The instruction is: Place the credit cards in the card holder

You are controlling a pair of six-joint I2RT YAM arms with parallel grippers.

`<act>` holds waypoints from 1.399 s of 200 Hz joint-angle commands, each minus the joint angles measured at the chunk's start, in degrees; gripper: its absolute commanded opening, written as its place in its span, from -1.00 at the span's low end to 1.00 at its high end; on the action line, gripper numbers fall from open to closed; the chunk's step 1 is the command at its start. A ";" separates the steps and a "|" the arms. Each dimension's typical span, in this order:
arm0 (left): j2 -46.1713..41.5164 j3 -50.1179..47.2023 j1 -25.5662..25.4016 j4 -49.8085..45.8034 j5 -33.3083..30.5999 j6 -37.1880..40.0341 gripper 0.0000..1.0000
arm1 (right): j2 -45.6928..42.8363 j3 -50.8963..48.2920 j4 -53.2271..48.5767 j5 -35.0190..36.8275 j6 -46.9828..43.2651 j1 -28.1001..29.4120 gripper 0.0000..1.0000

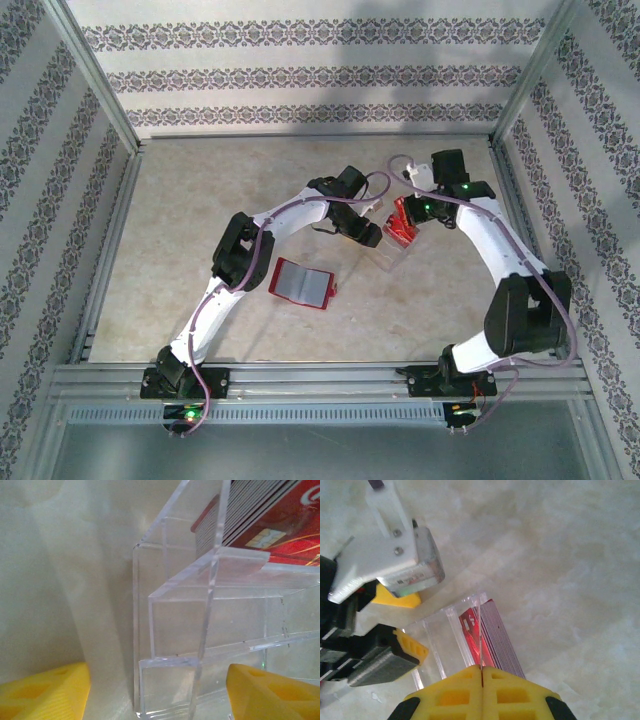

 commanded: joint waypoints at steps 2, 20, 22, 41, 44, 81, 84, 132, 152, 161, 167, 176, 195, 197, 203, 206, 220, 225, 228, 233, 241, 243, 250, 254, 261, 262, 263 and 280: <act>-5.55 -0.59 -0.92 -3.88 -0.23 0.79 0.50 | -4.22 0.07 0.26 -3.92 3.33 -1.20 -1.00; -8.25 -0.59 -0.72 -3.96 0.34 0.49 0.54 | -7.07 0.18 0.51 -6.80 6.79 -2.17 -1.00; -8.64 -0.63 -0.72 -4.06 0.35 0.52 0.55 | -7.23 0.17 0.56 -7.02 7.05 -2.25 -1.00; -13.16 -2.53 -0.41 -4.21 0.68 1.08 0.59 | -10.04 -0.34 1.41 -12.01 13.68 -4.14 -1.00; -14.03 -3.05 -0.31 -4.19 0.85 1.13 0.59 | -10.41 -0.44 1.66 -12.58 15.03 -4.36 -1.00; -26.64 -13.62 2.69 -2.18 3.72 0.69 0.61 | -13.15 -3.00 5.40 -22.94 30.89 -6.03 -1.00; -27.81 -14.93 3.02 -1.87 3.84 0.78 0.61 | -13.32 -3.50 6.15 -23.96 32.22 -6.03 -1.00; -46.47 -35.81 11.22 8.46 13.56 -1.78 0.56 | -18.50 -20.02 34.41 -33.99 57.67 -3.47 -1.00; -52.03 -43.81 14.56 15.52 17.68 -5.76 0.55 | -19.42 -24.70 44.09 -34.16 64.31 0.06 -1.00; -53.77 -47.20 15.76 19.50 20.54 -8.67 0.54 | -19.51 -26.38 48.31 -34.22 66.58 1.92 -1.00; -54.57 -49.19 16.19 22.62 22.49 -10.93 0.54 | -19.60 -27.31 50.61 -34.25 67.78 2.93 -1.00; -55.86 -52.11 16.33 26.28 24.63 -12.63 0.52 | -19.69 -28.67 53.72 -33.87 69.49 4.22 -1.00; -57.41 -55.55 16.23 31.67 29.33 -14.30 0.51 | -19.69 -31.47 59.91 -32.24 73.28 7.45 -1.00; -57.49 -55.77 16.18 31.99 29.48 -14.54 0.50 | -19.67 -31.61 60.45 -32.21 73.54 7.85 -1.00; -57.68 -56.40 16.24 32.94 29.70 -15.08 0.50 | -19.52 -31.87 61.68 -32.27 74.03 8.85 -1.00; -57.71 -56.66 16.27 33.46 29.85 -15.35 0.49 | -19.51 -31.98 62.07 -32.29 74.01 9.34 -1.00; -57.40 -58.24 16.25 36.98 30.66 -17.37 0.48 | -19.68 -32.09 62.70 -31.84 73.55 11.74 -1.00; -57.04 -58.66 16.27 38.60 31.19 -18.83 0.47 | -19.72 -32.22 62.87 -31.41 73.43 12.49 -1.00; -56.77 -58.81 16.26 39.72 31.51 -19.94 0.45 | -19.77 -32.33 63.06 -31.15 73.46 12.92 -1.00; -56.38 -59.15 16.24 41.61 32.06 -21.99 0.43 | -19.70 -32.52 63.45 -30.85 73.60 13.56 -1.00; -55.78 -59.60 16.20 44.47 32.86 -24.76 0.38 | -19.56 -32.74 64.42 -30.56 74.18 14.46 -1.00; -55.66 -59.75 16.19 45.06 33.04 -25.31 0.37 | -19.53 -32.81 64.77 -30.54 74.36 14.59 -1.00; -55.27 -59.89 16.10 46.22 33.24 -26.15 0.33 | -19.49 -33.13 66.17 -30.38 75.01 15.16 -1.00; -55.03 -59.91 16.03 46.45 33.24 -26.23 0.31 | -19.44 -33.23 66.68 -30.36 75.22 15.44 -1.00; -54.83 -59.99 15.96 46.55 33.33 -26.04 0.28 | -19.43 -33.24 66.87 -30.35 75.33 15.81 -1.00; -54.83 -60.00 15.93 46.56 33.37 -25.98 0.27 | -19.43 -33.19 66.88 -30.35 75.33 15.88 -1.00; -54.74 -60.00 15.87 46.61 33.38 -26.04 0.26 | -19.43 -33.17 66.88 -30.36 75.33 15.91 -1.00; -54.69 -60.52 15.65 49.18 34.88 -27.60 0.17 | -19.43 -33.15 66.79 -30.19 75.22 16.18 -1.00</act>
